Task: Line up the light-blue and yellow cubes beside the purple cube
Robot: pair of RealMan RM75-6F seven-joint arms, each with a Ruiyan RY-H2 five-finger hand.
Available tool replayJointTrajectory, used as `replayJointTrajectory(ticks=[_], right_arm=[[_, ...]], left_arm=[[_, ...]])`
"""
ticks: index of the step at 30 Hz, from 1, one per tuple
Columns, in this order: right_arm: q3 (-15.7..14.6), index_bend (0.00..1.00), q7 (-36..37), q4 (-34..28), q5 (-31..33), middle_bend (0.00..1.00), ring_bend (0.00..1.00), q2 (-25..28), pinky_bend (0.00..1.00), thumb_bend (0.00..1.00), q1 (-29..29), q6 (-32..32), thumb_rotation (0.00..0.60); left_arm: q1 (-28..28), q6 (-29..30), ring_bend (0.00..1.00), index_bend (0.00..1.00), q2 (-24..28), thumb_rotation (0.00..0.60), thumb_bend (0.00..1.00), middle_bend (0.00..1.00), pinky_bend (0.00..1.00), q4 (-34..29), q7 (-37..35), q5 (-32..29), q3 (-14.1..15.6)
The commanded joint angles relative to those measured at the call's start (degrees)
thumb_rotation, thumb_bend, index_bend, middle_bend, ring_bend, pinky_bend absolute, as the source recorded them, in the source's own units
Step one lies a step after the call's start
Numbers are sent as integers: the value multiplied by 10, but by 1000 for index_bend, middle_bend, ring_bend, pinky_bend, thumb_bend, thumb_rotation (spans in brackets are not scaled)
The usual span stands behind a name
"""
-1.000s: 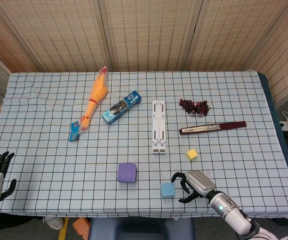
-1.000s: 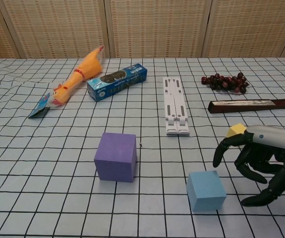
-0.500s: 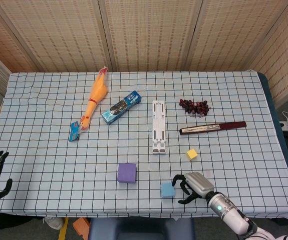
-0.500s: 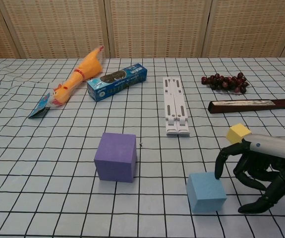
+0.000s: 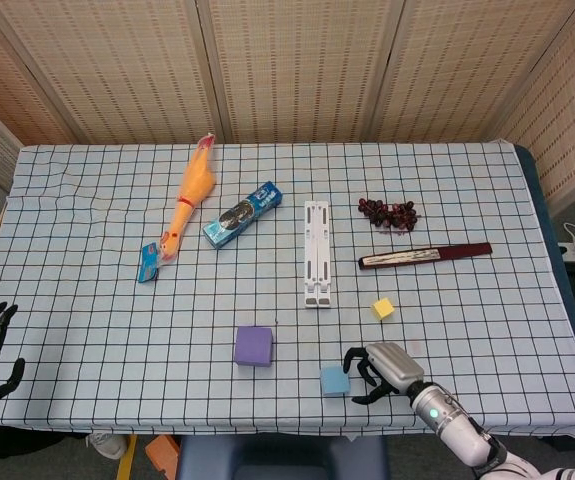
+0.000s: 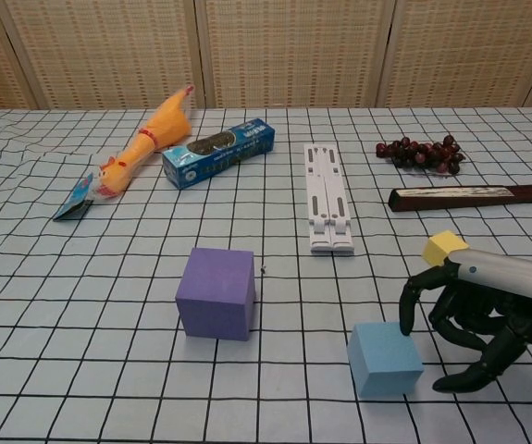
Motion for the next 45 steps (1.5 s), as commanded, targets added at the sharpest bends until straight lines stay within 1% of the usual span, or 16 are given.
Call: replayJointTrajectory(ticks=[1,3,11,19,20,28,33,40,42,45], right_arm=[[1,440,-2,3,0,829,974,-3,941,0,0,3,600],[1,421,-3,5,-1,829,974,-6,941,0,-2,7,600],[1,421,-7,11,0,831,980,-12,945,0,-3,11,600],[4,394,-6,18,1,840,988,-22,957,0,-5,18,600],[4,401,-5,19,-1,842,990,-23,959,0,-5,19,600],[4,565,-5,22,-9,861,1000,-28,980,0,-11,33,600],[8,595,-1,21,-12,863,1000,-27,984,0,-13,42,600],[15,594,8,16,-19,864,1000,-17,985,0,-15,55,600],[14,564,10,16,-20,864,1000,-16,985,0,-15,53,600],[11,485,15,16,-23,864,1000,-15,985,0,-13,47,600]], left_arm=[[0,0,25,0,0,600,444,0,286,0,1,1,0],[0,-1,25,0,1,600,444,0,286,-1,0,0,0],[1,0,26,0,2,600,442,0,287,-2,-3,1,-1],[1,-4,26,0,4,600,442,0,288,-3,-5,1,0],[1,-4,26,0,4,600,441,0,288,-3,-5,1,0],[-1,-10,26,0,5,600,442,0,288,-4,-3,-2,0],[-1,-11,26,0,5,600,441,0,288,-5,-2,-3,-1],[-3,-15,26,0,6,600,441,0,288,-6,0,-4,0],[-3,-16,26,0,5,600,442,0,289,-6,1,-4,0],[-3,-17,26,0,6,600,442,0,289,-7,2,-4,1]])
